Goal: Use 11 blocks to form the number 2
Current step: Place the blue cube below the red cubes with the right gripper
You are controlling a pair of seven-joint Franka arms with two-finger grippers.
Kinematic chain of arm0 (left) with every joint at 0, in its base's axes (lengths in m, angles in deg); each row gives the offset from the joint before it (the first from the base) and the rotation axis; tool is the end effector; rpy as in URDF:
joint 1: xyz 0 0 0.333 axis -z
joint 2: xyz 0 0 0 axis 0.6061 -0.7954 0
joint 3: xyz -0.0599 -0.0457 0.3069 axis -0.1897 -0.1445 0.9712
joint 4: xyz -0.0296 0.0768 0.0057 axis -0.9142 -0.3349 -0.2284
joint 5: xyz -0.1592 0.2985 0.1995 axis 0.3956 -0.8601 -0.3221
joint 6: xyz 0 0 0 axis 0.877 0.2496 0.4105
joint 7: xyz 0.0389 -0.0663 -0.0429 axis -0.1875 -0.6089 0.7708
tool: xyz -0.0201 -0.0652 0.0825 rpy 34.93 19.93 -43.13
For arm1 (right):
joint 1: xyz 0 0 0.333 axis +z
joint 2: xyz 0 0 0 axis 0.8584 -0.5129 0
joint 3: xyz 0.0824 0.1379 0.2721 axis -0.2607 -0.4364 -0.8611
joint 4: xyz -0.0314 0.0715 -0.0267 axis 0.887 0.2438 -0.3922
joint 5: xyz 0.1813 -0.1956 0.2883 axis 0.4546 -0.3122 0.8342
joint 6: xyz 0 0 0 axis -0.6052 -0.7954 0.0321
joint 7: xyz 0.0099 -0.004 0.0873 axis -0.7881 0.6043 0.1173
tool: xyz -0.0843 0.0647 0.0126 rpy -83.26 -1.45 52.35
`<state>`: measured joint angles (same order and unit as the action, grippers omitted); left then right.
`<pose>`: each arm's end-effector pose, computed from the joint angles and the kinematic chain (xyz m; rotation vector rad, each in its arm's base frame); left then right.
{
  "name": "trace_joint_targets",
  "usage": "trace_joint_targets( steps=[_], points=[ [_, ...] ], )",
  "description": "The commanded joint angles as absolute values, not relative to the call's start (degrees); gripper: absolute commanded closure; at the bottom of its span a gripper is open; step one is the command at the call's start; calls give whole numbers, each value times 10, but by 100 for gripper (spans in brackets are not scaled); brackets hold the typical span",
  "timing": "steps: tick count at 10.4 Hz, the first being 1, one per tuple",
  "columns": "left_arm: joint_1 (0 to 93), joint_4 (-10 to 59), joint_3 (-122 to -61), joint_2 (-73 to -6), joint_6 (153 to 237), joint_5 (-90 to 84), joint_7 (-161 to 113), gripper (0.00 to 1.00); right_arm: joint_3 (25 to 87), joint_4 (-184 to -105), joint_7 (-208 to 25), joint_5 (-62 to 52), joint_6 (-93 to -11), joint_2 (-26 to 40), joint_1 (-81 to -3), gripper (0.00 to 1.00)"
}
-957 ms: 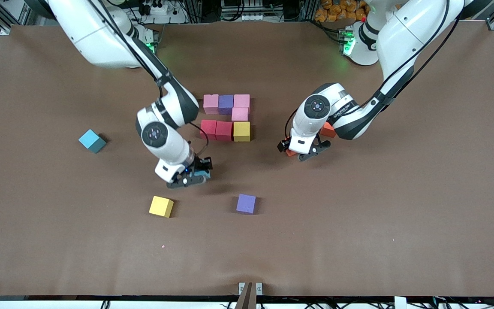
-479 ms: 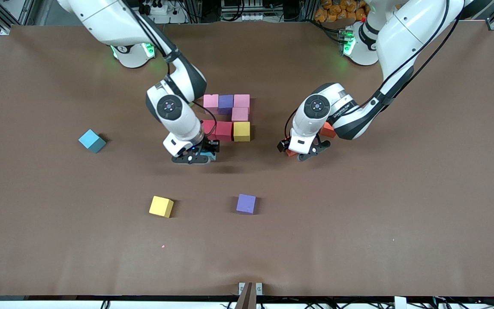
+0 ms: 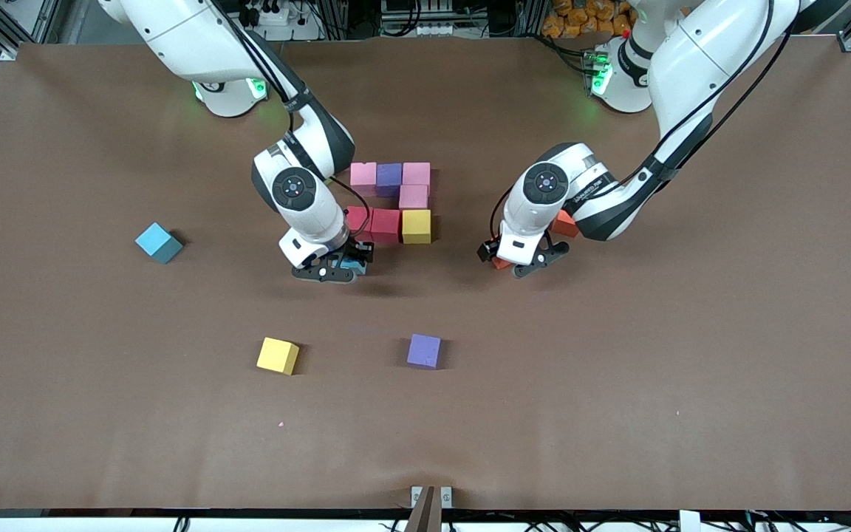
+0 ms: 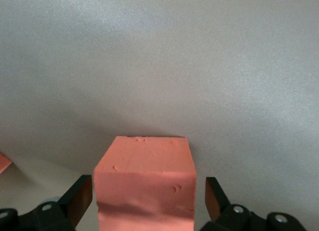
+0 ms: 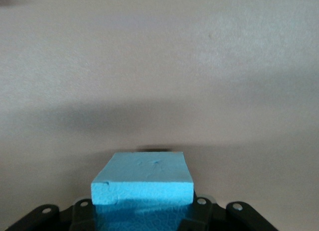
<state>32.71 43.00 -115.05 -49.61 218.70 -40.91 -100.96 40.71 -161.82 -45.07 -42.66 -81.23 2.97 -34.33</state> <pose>0.4679 -0.3519 0.1964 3.0098 0.7554 -0.1275 0.4971 0.3404 0.2113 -3.0665 0.2043 0.0456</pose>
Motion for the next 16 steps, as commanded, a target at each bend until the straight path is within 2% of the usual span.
trace_joint_targets(
  steps=[1,3,10,14,15,16],
  points=[
    [326,429,-1153,-494,2180,-427,-1020,0,412,-1622,-399,-452,-824,13,-323,79],
    [326,429,-1152,-494,2180,-427,-1020,0,412,-1623,-359,-490,-823,11,-320,79],
    [327,429,-1149,-494,2180,-427,-1020,0,411,-1624,-361,-509,-813,9,-310,79],
    [327,429,-1149,-494,2180,-427,-1020,0,410,-1624,-368,-531,-808,9,-311,70],
    [327,429,-1149,-494,2180,-427,-1020,0,410,-1623,-365,-531,-808,9,-311,52],
    [326,429,-1149,-494,2180,-427,-1020,0,409,-1622,-362,-531,-808,9,-311,17]
  ],
)
